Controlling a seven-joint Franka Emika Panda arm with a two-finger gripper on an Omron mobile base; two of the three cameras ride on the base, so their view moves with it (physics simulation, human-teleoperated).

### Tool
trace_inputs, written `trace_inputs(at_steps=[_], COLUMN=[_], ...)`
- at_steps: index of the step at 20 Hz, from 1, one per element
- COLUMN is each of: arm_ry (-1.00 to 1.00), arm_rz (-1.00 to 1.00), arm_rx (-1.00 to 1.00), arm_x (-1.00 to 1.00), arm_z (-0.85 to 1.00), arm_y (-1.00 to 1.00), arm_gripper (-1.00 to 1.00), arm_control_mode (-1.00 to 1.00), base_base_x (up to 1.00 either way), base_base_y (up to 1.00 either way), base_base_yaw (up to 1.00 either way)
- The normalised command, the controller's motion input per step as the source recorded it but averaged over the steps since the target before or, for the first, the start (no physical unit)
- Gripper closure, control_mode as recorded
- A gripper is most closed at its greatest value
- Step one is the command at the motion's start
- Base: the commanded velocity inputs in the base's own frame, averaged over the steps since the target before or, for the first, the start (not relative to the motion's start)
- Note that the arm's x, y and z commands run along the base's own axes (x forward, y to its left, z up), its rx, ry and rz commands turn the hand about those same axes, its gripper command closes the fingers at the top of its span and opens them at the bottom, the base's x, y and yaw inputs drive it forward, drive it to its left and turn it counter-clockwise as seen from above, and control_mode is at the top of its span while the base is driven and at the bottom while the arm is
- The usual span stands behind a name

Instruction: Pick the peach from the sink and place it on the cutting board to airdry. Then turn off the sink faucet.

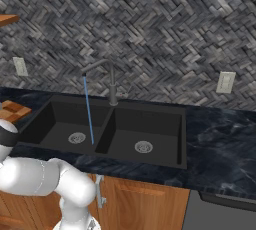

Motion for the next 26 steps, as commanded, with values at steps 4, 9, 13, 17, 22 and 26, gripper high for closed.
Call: trace_inputs(at_steps=[4,9,13,17,22,26], arm_ry=[0.04,0.07,0.08,0.06,0.03,0.0], arm_rz=[-0.07,-0.04,-0.03,-0.04,-0.03,-0.03], arm_rx=[0.01,0.08,0.08,0.02,0.0,0.0], arm_x=[-0.05,-0.01,0.0,0.0,0.0,0.0], arm_z=[-0.18,-0.03,-0.05,-0.19,-0.16,-0.01], arm_y=[0.0,0.03,0.01,0.04,0.09,0.15], arm_gripper=[1.0,1.0,1.0,1.0,1.0,1.0], arm_control_mode=[-1.0,-1.0,-1.0,-1.0,-1.0,-1.0], base_base_x=[0.0,0.0,0.0,0.0,0.0,0.0], base_base_y=[0.0,0.0,0.0,0.0,0.0,0.0], base_base_yaw=[0.0,0.0,0.0,0.0,0.0,0.0])
